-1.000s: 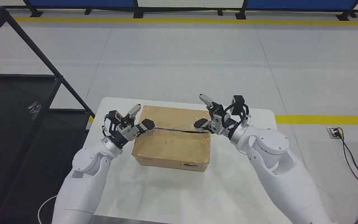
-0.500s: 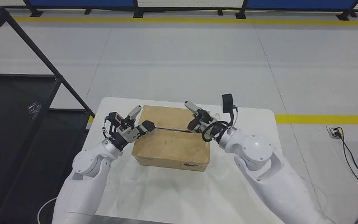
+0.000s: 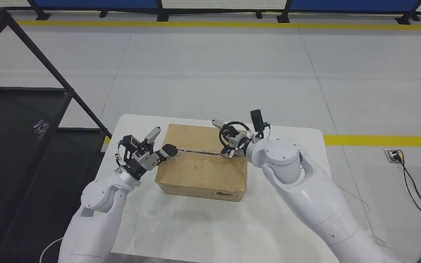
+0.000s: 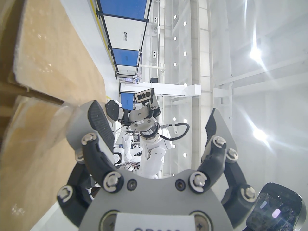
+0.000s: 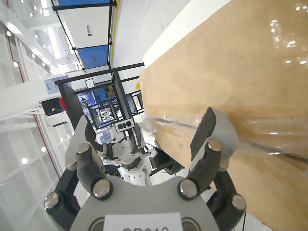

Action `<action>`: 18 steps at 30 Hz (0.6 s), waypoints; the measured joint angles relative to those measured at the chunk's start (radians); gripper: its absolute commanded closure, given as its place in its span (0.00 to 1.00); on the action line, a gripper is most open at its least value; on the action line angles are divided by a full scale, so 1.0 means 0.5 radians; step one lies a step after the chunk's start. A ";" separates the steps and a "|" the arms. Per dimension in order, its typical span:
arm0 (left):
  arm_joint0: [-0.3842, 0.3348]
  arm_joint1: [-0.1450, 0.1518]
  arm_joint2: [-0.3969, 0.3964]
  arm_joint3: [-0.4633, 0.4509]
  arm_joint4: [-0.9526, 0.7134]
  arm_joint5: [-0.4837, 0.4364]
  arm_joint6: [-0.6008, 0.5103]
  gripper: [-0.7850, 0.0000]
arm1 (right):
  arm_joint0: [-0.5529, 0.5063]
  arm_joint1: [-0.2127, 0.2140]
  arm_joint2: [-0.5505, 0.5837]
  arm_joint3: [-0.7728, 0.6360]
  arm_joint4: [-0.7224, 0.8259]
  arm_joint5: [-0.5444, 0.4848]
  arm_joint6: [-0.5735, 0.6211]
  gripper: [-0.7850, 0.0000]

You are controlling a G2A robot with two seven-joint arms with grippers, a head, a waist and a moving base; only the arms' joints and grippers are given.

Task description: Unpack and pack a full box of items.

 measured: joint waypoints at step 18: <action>-0.026 0.003 0.026 0.023 0.003 0.011 -0.019 0.00 | -0.155 0.059 0.051 -0.161 -0.509 -0.015 0.183 0.00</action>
